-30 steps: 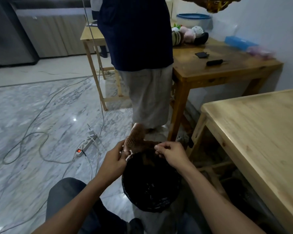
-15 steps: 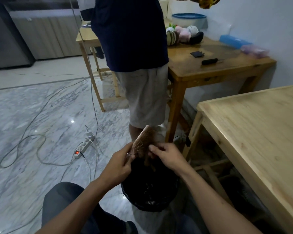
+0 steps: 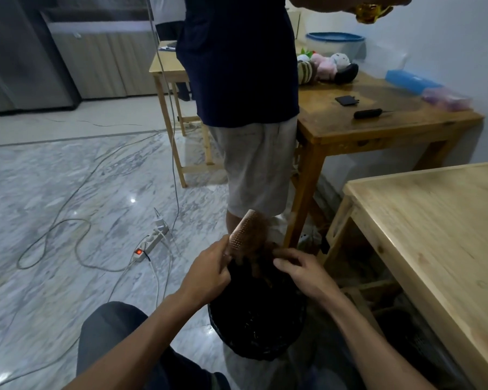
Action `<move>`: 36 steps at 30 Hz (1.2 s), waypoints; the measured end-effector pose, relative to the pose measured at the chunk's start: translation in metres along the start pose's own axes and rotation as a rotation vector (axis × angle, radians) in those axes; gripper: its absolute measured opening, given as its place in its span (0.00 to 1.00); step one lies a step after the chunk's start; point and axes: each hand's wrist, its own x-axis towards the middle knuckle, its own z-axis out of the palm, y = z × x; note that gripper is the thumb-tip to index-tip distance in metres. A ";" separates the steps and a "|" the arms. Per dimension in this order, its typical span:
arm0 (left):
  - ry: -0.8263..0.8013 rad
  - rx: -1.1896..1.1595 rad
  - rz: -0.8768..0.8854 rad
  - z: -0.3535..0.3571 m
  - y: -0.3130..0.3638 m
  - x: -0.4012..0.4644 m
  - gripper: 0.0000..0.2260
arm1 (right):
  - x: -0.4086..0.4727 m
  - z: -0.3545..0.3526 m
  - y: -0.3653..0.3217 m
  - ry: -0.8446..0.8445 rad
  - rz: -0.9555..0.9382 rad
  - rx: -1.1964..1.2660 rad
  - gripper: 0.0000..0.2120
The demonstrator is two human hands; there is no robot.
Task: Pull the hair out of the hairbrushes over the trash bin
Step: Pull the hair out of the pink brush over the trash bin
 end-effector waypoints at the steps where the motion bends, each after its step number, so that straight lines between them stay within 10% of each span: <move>1: -0.017 0.031 0.025 0.002 -0.002 0.000 0.16 | 0.000 0.001 -0.003 -0.004 0.005 0.061 0.16; 6: -0.020 0.045 0.068 0.007 0.004 -0.001 0.21 | 0.004 0.016 -0.019 0.153 -0.033 0.150 0.08; 13: 0.117 -0.294 -0.355 -0.015 -0.002 0.005 0.17 | 0.001 0.015 -0.011 0.193 0.000 0.064 0.08; 21: 0.048 -0.441 -0.330 -0.007 -0.003 -0.006 0.07 | 0.001 0.014 -0.014 0.008 0.058 0.117 0.17; 36: 0.100 -0.852 -0.459 -0.012 0.007 -0.003 0.18 | 0.005 0.010 0.002 0.218 0.115 0.105 0.08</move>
